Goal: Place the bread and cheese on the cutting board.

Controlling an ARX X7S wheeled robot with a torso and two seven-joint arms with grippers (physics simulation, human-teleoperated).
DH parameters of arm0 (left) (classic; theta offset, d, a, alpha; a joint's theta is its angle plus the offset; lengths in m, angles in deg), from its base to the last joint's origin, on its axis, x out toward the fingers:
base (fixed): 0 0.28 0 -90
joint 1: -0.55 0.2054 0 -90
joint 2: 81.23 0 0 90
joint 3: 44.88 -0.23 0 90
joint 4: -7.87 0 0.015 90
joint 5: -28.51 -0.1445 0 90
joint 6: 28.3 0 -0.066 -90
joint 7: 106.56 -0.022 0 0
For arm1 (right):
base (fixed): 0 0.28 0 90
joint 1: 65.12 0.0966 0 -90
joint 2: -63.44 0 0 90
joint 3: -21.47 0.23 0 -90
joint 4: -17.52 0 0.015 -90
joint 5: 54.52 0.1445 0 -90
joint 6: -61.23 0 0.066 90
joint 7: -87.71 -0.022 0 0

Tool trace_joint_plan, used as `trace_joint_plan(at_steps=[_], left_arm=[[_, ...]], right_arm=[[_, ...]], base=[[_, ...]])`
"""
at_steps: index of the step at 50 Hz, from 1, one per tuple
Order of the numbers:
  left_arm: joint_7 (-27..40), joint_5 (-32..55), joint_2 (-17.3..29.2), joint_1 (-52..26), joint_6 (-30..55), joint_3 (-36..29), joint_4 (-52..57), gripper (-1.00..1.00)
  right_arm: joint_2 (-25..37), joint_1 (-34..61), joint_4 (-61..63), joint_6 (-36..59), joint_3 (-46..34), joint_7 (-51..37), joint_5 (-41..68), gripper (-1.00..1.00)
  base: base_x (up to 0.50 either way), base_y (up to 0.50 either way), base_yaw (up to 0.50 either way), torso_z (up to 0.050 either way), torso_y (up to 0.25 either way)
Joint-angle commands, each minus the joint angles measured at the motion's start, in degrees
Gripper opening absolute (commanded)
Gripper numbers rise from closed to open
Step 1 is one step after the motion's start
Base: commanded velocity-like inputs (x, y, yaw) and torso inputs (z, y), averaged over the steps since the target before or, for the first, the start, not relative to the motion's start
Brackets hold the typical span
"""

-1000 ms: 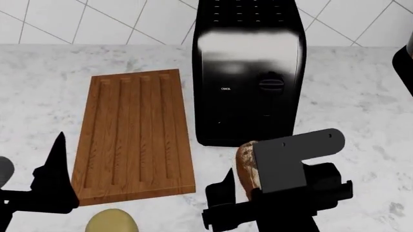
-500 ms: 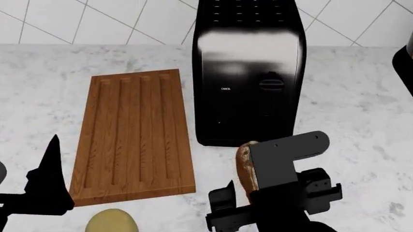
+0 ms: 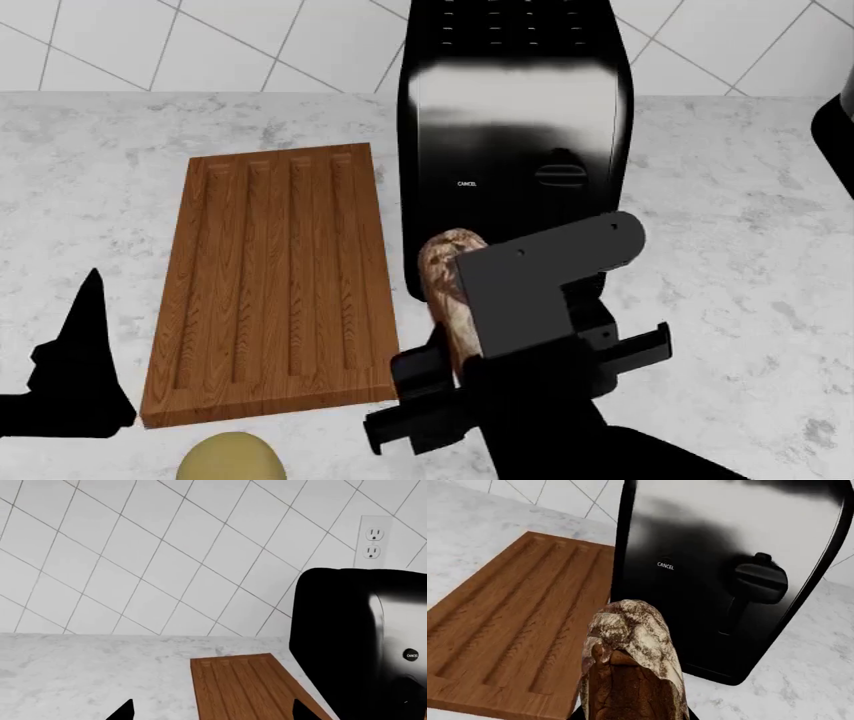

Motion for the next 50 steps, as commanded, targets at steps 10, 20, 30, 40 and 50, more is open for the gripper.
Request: trace_joint_plan(at_steps=[10,20,30,40,50], left_arm=[[1.07,0.84,1.34,0.19,-0.38,1.83,0.23,1.0],[1.54,1.54,2.37,0.02,-0.24,2.7,0.27,1.0],[1.9,2.57,2.89,0.03,0.02,4.16,0.52,1.0],[2.27,3.62,3.23,-0.15,0.11,5.77,0.47,1.0],[2.75,4.58,3.41,-0.22,0.33,6.62,0.6,1.0]], right_arm=[[0.82,9.61,-9.21,-8.13,-7.77,-5.44,16.37,-1.0],[-1.08,15.5,-20.42,-15.12,-16.08,4.6,9.92,-1.0],[-5.83,23.58,-37.64,-22.11,-21.9,12.93,3.67,-1.0],[-10.86,26.04,-46.57,-26.0,-26.87,17.74,1.51,-1.0],[-13.83,30.78,-56.86,-33.97,-34.21,18.83,4.74,-1.0]], base=[[0.0,0.0,0.0,0.0,0.0],[0.0,0.0,0.0,0.0,0.0],[0.0,0.0,0.0,0.0,0.0],[0.0,0.0,0.0,0.0,0.0],[0.0,0.0,0.0,0.0,0.0]])
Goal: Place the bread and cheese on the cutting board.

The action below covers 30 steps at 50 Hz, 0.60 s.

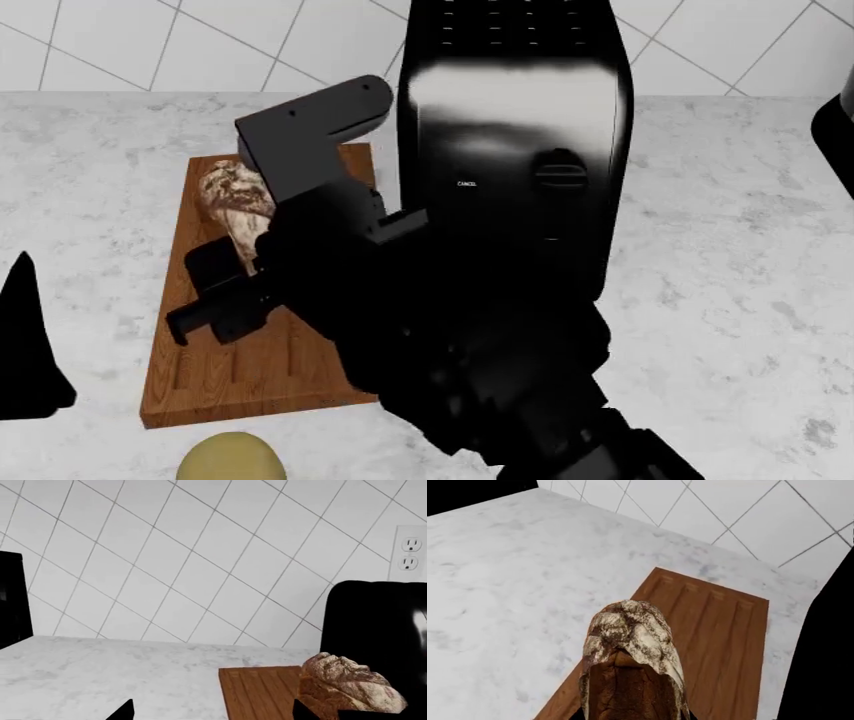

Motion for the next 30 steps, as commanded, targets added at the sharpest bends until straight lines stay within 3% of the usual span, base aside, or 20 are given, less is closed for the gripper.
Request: trace_joint_plan(at_steps=[1,3,9,11,15,22,30], left_arm=[[0.66,1.54,0.25,-0.46,0.6,1.6,0.24,1.0],[0.92,2.26,0.38,-0.75,1.22,2.29,0.55,1.0],[1.33,3.88,0.76,-0.92,2.05,4.49,0.94,1.0],[1.01,3.74,0.89,-0.27,1.4,4.67,0.78,1.0],[1.34,5.44,1.6,-0.69,2.46,6.57,1.62,1.0],[1.29,5.6,1.53,-0.25,1.58,7.04,0.84,1.0],[1.58,6.19,1.75,0.35,1.38,7.39,1.19,1.0]], right_arm=[[-3.41,6.63,-14.18,-10.3,-11.25,3.03,3.89,-1.0],[-3.42,9.42,-19.05,-15.08,-17.1,2.48,9.09,-1.0],[-3.45,19.31,-30.34,-33.21,-48.01,2.3,35.32,-1.0],[-3.45,20.69,-30.23,-34.72,-52.59,2.87,39.09,-1.0],[-3.45,20.62,-30.72,-37.42,-54.49,4.32,38.06,-1.0],[-3.45,20.9,-29.34,-35.63,-54.34,-0.81,38.23,-1.0],[-3.45,15.38,-25.43,-37.73,-54.06,-3.78,33.78,-1.0]], base=[[0.0,0.0,0.0,0.0,0.0],[0.0,0.0,0.0,0.0,0.0],[0.0,0.0,0.0,0.0,0.0],[0.0,0.0,0.0,0.0,0.0],[0.0,0.0,0.0,0.0,0.0],[0.0,0.0,0.0,0.0,0.0],[0.0,0.0,0.0,0.0,0.0]])
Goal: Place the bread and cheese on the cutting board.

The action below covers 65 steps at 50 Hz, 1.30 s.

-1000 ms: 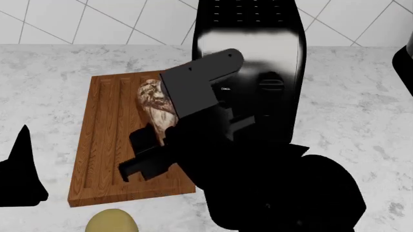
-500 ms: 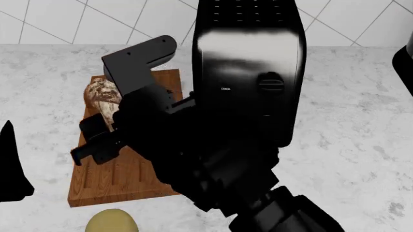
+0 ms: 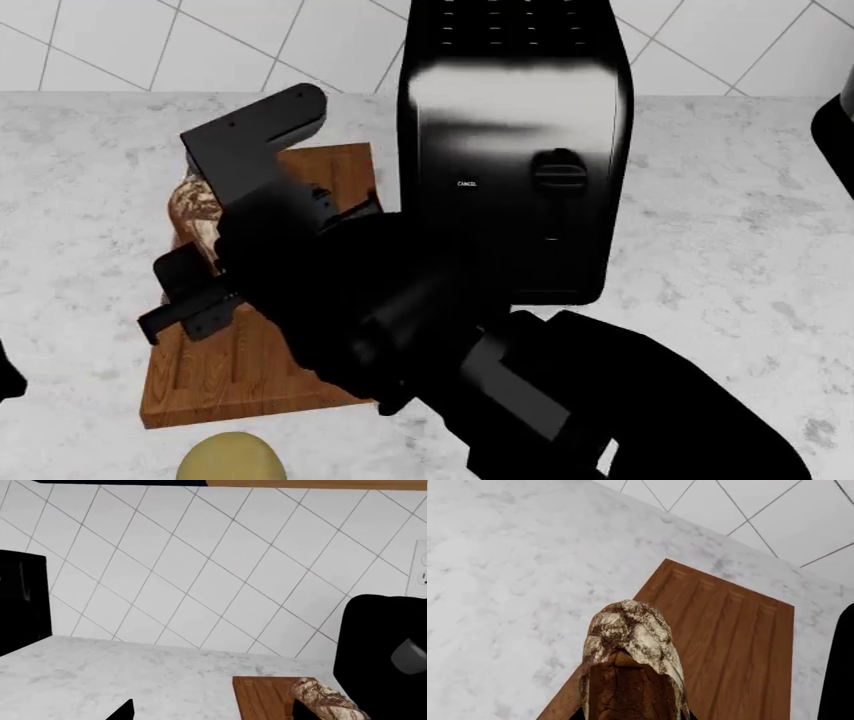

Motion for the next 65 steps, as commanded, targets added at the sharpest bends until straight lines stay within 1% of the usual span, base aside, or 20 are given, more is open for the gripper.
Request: trace_joint_plan(at_steps=[1,10,11,12,18,23,30,34,35,39,48,58,60,65], left_arm=[[0.02,0.5,0.38,0.79,-0.82,0.55,-0.16,1.0],[0.76,1.69,0.44,0.74,-0.52,1.58,-0.11,1.0],[0.81,1.6,0.43,0.71,-0.56,1.3,-0.16,1.0],[0.77,1.5,0.33,0.74,-0.72,0.89,-0.21,1.0],[1.03,1.84,0.43,0.7,-0.73,0.63,-0.24,1.0],[0.43,0.41,0.61,1.69,-2.46,-0.32,-1.05,1.0],[0.69,0.72,0.88,1.71,-2.52,-0.26,-1.14,1.0],[1.21,1.46,0.98,1.43,-1.93,0.05,-0.86,1.0],[1.37,1.63,1.02,1.27,-1.78,0.14,-0.83,1.0],[1.11,0.77,1.02,1.67,-2.69,-0.91,-1.3,1.0],[1.63,1.47,1.25,1.38,-2.47,-0.87,-1.23,1.0],[2.41,2.52,1.42,0.99,-1.95,-0.8,-0.89,1.0],[2.14,2.1,1.58,1.31,-2.55,-0.89,-1.17,1.0],[2.02,1.84,2.5,1.83,-3.0,0.02,-1.52,1.0]], right_arm=[[-0.16,-2.81,0.62,-4.15,-4.62,-2.06,-1.18,-1.0],[-0.16,-4.98,1.2,-4.22,-4.46,-3.24,-2.54,-1.0],[-0.16,-5.18,1.78,-4.2,-4.69,-2.85,-4.46,-1.0],[-0.16,-5.97,1.58,-4.44,-4.32,-3.03,-2.94,-1.0],[-0.16,-8.59,0.2,-5.64,-4.41,-3.1,-4.89,-1.0],[-0.16,-8.62,0.12,-6.37,-4.43,-3.18,-2.97,-1.0],[-0.16,-8.18,0.55,-6.25,-4.55,-3.38,-0.45,-1.0],[-0.16,-6.7,0.66,-5.93,-4.58,-3.72,2.94,-1.0],[-0.16,-6.44,0.75,-5.91,-4.71,-3.9,3.34,1.0],[-0.16,-4.5,1.94,-7.22,-4.85,-4.65,4.26,1.0],[-0.16,-1.64,3.83,-8.52,-4.89,-5.95,5.49,1.0],[-0.15,1.08,8.49,-9.2,-4.65,-10.36,5.97,1.0],[1.67,1.58,13.07,-8.99,-4.1,-13.13,6.48,1.0],[11.66,3.85,32.48,-7.64,-1.58,-22.96,9.85,1.0]], base=[[0.0,0.0,0.0,0.0,0.0],[0.0,0.0,0.0,0.0,0.0],[0.0,0.0,0.0,0.0,0.0],[0.0,0.0,0.0,0.0,0.0],[0.0,0.0,0.0,0.0,0.0],[0.0,0.0,0.0,0.0,0.0],[0.0,0.0,0.0,0.0,0.0],[0.0,0.0,0.0,0.0,0.0],[0.0,0.0,0.0,0.0,0.0],[0.0,0.0,0.0,0.0,0.0],[0.0,0.0,0.0,0.0,0.0],[0.0,0.0,0.0,0.0,0.0],[0.0,0.0,0.0,0.0,0.0],[0.0,0.0,0.0,0.0,0.0]])
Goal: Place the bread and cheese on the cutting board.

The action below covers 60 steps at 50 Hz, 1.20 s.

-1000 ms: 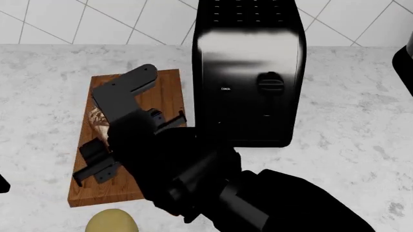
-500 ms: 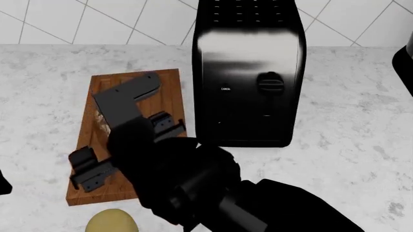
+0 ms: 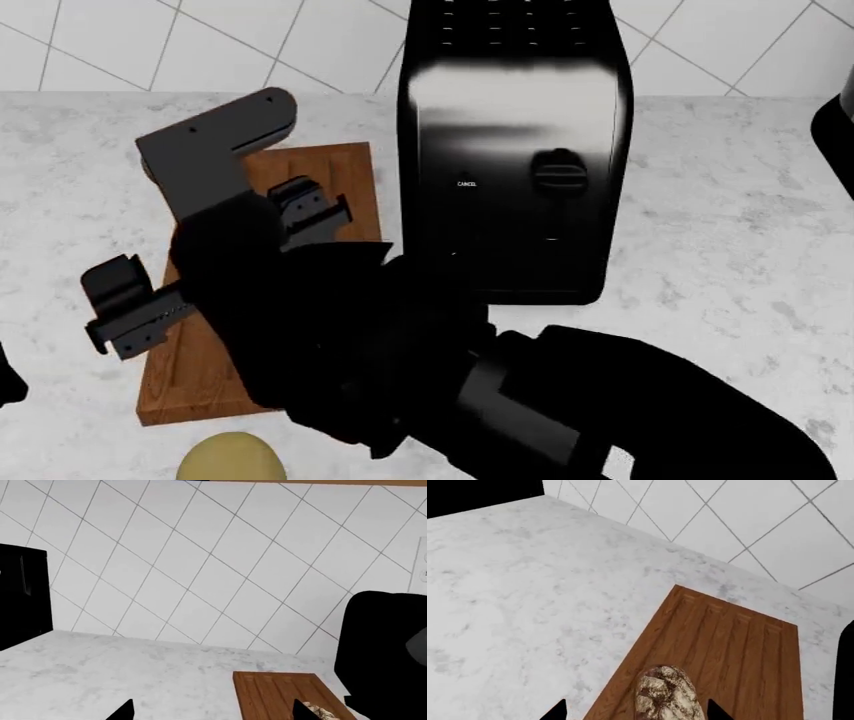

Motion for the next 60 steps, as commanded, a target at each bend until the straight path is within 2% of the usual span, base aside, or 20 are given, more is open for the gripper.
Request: trace_joint_plan(at_steps=[1,10,19,27,32,40,50,60], left_arm=[[0.32,0.43,1.33,0.45,-0.25,1.89,-0.37,1.0],[0.49,0.45,2.13,1.15,-0.56,2.61,-0.41,1.0],[1.54,3.17,1.73,0.2,0.77,3.52,0.05,1.0],[1.99,2.74,2.25,0.13,0.65,2.44,0.24,1.0],[1.91,2.38,2.38,0.34,0.14,1.95,-0.01,1.0],[2.15,2.65,2.59,0.44,-0.08,1.97,-0.07,1.0],[2.35,2.0,2.88,0.83,-0.5,0.45,-0.19,1.0],[3.08,3.8,3.41,0.47,0.21,1.78,0.05,1.0]], right_arm=[[11.78,4.4,25.09,1.39,3.07,-13.62,4.9,1.0],[25.93,7.45,50.02,2.27,7.76,-24.43,12.49,1.0],[31.8,6.28,61.31,2.16,8.46,-28.09,15.45,1.0],[32.59,2.52,64.61,2.9,5.75,-28.79,11.2,1.0],[30.73,-1.55,65.55,2.47,3.65,-27.86,7.83,1.0],[30.62,-4.61,67.16,2.04,2.19,-29.15,7.06,1.0],[29.49,-4.22,62.84,2.85,1.94,-26.68,6.51,1.0],[28.93,-7.44,59.86,2.4,0.3,-25.42,3.78,1.0]], base=[[0.0,0.0,0.0,0.0,0.0],[0.0,0.0,0.0,0.0,0.0],[0.0,0.0,0.0,0.0,0.0],[0.0,0.0,0.0,0.0,0.0],[0.0,0.0,0.0,0.0,0.0],[0.0,0.0,0.0,0.0,0.0],[0.0,0.0,0.0,0.0,0.0],[0.0,0.0,0.0,0.0,0.0]])
